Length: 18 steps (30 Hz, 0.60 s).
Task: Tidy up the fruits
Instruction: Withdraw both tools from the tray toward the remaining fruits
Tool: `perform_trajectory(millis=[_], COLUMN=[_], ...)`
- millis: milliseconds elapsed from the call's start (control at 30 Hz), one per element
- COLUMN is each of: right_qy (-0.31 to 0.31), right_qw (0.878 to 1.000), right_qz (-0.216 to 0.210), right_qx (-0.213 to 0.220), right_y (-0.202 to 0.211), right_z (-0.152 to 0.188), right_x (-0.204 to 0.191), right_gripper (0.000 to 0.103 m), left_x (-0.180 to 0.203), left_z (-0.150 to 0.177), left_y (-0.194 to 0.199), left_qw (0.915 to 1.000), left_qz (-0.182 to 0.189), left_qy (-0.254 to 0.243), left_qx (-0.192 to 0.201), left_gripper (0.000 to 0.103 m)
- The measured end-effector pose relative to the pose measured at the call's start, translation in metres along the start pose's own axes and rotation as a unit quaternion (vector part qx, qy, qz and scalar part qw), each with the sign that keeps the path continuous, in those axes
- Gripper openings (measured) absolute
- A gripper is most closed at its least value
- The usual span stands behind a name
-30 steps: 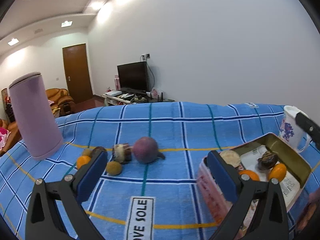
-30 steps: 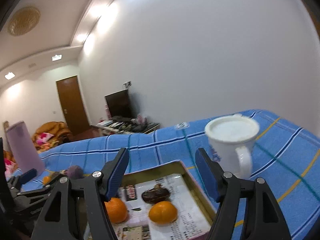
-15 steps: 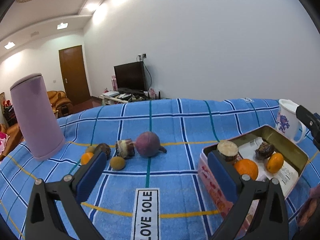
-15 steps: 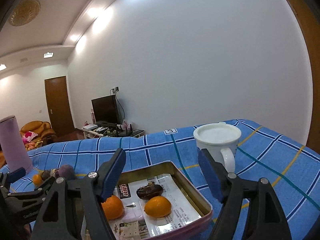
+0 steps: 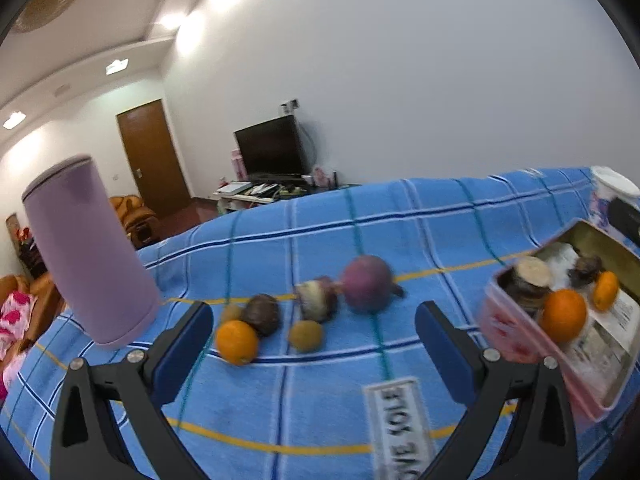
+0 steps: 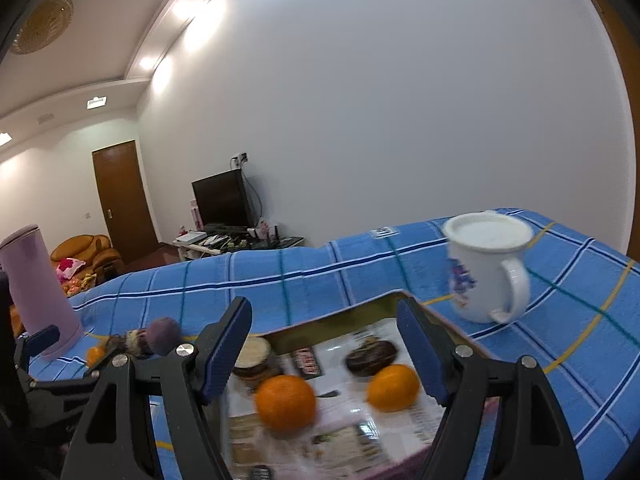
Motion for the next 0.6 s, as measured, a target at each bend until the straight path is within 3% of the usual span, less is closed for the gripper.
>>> perform_trajectory(millis=[367, 600], right_qy=[0.026, 0.038], right_qw=[0.999, 0.997], right_qz=[-0.045, -0.061], right_qx=[-0.004, -0.017], right_y=[-0.018, -0.036], right_z=[-0.009, -0.013], right_x=[-0.076, -0.117], right_gripper=[0.076, 0.076], left_x=[-0.049, -0.073], left_z=[-0.011, -0.012], left_y=[-0.017, -0.028], left_qw=[0.9974, 0.9974], left_qz=[0.009, -0.023], left_qy=[0.071, 0.068], left_qx=[-0.005, -0.013], left_gripper=[0.103, 0.103])
Point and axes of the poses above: each gripper's, at about its wrist camera, not at the fingertips, and y roughly against the way its jaws point, x to its right, z to its underside, the point moved 8 cm from there along -y, roughly the way its jaws point, and after that the axes turned 14 degrees about y, right-handed, at the moved point
